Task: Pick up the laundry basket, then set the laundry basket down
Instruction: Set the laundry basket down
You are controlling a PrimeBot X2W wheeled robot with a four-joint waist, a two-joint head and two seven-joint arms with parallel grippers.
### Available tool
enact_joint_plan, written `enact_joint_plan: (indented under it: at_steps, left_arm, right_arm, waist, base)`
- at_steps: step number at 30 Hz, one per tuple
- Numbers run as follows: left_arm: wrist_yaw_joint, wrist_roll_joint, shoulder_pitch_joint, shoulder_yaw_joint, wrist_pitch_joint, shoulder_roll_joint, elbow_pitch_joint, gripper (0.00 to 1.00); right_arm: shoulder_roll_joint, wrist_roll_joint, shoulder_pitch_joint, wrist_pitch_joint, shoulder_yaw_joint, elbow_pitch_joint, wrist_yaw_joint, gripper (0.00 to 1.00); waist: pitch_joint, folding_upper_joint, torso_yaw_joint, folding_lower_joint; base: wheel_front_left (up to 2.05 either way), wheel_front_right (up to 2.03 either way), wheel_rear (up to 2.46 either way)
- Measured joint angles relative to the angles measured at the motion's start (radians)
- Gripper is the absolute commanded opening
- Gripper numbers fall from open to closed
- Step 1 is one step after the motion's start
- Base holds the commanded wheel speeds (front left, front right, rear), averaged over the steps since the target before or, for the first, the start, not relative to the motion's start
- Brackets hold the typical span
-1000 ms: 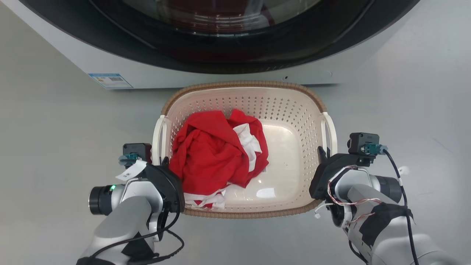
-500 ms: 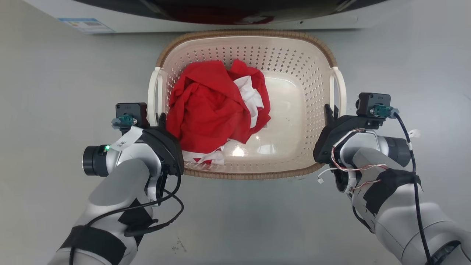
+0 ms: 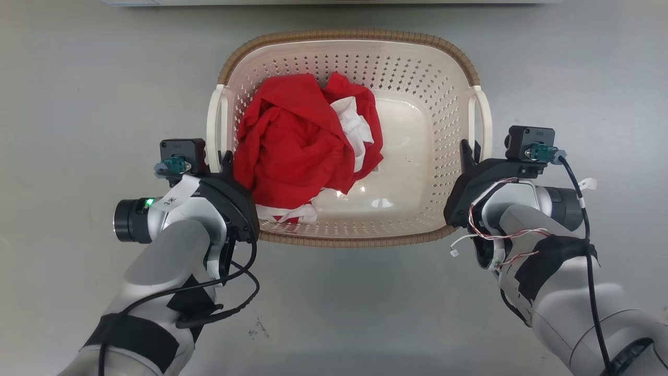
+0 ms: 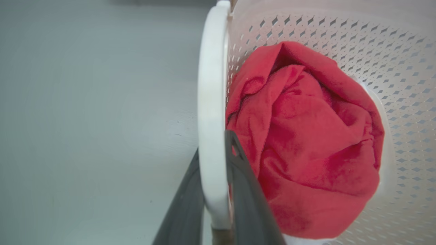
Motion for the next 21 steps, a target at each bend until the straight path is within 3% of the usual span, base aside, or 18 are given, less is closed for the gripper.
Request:
enact_joint_plan:
  at_steps: [12, 15, 17, 19, 20, 21]
  left_arm:
    - [-0.015, 0.000, -0.014, 0.000, -0.017, -0.007, 0.025, 0.00]
    - [-0.016, 0.000, -0.017, 0.000, -0.025, -0.008, 0.030, 0.00]
    - [-0.016, 0.000, -0.024, 0.000, -0.026, -0.009, 0.034, 0.00]
    - [-0.016, 0.000, -0.031, 0.000, -0.033, -0.012, 0.039, 0.14]
    - [-0.016, 0.000, -0.032, 0.001, -0.033, -0.013, 0.042, 0.20]
    - [-0.016, 0.000, -0.032, 0.001, -0.034, -0.013, 0.044, 0.25]
  right_arm:
    - [0.000, -0.002, -0.018, -0.010, 0.008, 0.002, 0.000, 0.00]
    - [-0.001, -0.002, -0.019, -0.010, 0.012, 0.002, 0.000, 0.13]
    - [-0.001, -0.002, -0.019, -0.015, 0.012, 0.002, 0.000, 0.36]
    - [-0.001, -0.002, -0.024, -0.019, 0.013, 0.002, 0.000, 0.49]
    - [0.000, -0.002, -0.027, -0.021, 0.013, 0.002, 0.000, 0.81]
    - [0.000, -0.002, -0.030, -0.023, 0.013, 0.002, 0.003, 1.00]
  waist:
    - [0.000, -0.0002, 0.000, 0.0000]
    - [0.002, -0.0001, -0.001, 0.0000]
    - [0.004, -0.0002, -0.001, 0.0000]
    - [0.007, -0.0002, -0.002, 0.0000]
    - [0.008, -0.0002, -0.002, 0.0000]
    - [0.009, -0.0002, -0.002, 0.0000]
  base:
    - [0.00, 0.00, 0.00]
    - [0.00, 0.00, 0.00]
    - [0.00, 0.00, 0.00]
    - [0.00, 0.00, 0.00]
    - [0.00, 0.00, 0.00]
    - [0.00, 0.00, 0.00]
